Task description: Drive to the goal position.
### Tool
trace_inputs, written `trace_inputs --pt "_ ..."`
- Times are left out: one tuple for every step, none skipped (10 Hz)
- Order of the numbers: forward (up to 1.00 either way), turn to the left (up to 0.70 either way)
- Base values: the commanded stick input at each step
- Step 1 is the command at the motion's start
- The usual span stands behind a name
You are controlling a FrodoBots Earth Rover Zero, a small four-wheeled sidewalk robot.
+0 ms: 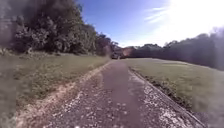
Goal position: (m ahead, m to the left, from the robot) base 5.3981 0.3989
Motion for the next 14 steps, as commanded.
trace_inputs --pt "0.7 0.0" --pt "0.7 0.0" --pt "0.7 0.0" --pt "0.7 0.0" --pt "0.7 0.0" --pt "0.7 0.0" --pt "0.7 0.0" --pt "0.7 0.0" --pt "0.7 0.0" --pt "0.7 0.0" --pt "0.7 0.0" --pt "0.7 0.0" --pt "0.7 0.0" --pt "0.7 0.0"
